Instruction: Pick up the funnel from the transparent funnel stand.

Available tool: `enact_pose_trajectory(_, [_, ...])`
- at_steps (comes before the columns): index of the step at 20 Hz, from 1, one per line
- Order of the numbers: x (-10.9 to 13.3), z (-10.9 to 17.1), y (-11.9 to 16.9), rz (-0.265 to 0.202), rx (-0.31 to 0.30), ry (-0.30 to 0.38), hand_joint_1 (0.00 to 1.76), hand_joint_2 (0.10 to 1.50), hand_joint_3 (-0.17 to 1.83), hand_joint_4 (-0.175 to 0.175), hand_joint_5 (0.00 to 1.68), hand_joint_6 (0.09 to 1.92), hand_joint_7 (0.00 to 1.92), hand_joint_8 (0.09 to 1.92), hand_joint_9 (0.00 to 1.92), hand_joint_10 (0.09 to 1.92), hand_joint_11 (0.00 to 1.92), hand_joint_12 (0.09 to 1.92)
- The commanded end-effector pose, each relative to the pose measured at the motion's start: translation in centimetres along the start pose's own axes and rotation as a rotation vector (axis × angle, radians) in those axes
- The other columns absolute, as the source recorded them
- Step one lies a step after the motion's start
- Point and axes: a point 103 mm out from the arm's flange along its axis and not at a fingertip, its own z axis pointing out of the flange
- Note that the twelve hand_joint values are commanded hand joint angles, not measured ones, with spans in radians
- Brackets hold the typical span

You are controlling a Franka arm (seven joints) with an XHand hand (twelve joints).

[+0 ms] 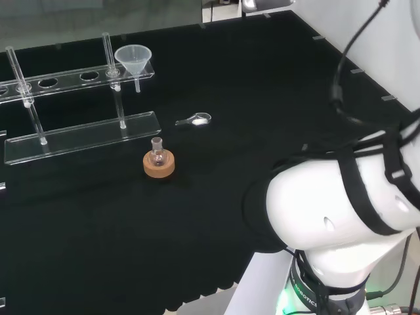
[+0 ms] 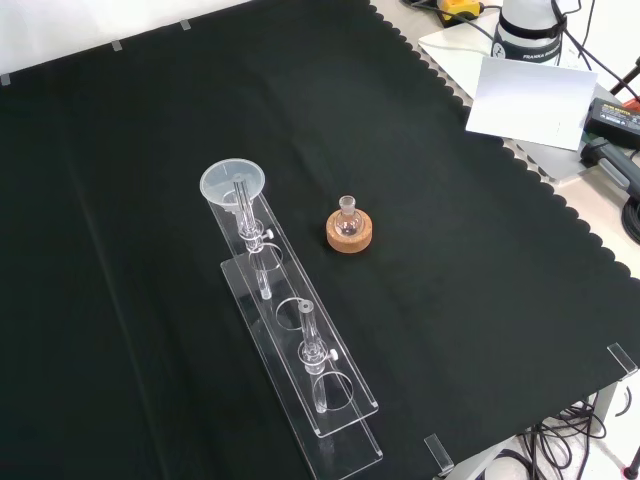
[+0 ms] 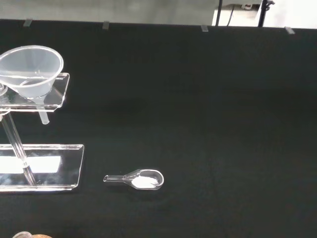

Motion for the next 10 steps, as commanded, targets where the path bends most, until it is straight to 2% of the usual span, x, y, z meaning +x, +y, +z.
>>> enact_pose_trajectory(1, [2.5,1.6,8.3,-0.1,0.027,0.01,0.02,1.06,0.4,0.04,0.11,0.09,0.03,0.29,0.09,0.6,0.0,1.32])
enact_pose_trajectory(5, [5.0,2.6,11.3,-0.149,0.057,-0.005,0.12,1.01,0.36,0.038,0.13,0.09,0.05,0.34,0.12,0.62,0.0,1.34])
enact_pose_trajectory(10, [7.8,4.4,14.2,-0.198,0.133,-0.019,0.26,0.93,0.29,0.025,0.18,0.09,0.05,0.45,0.16,0.66,0.0,1.4])
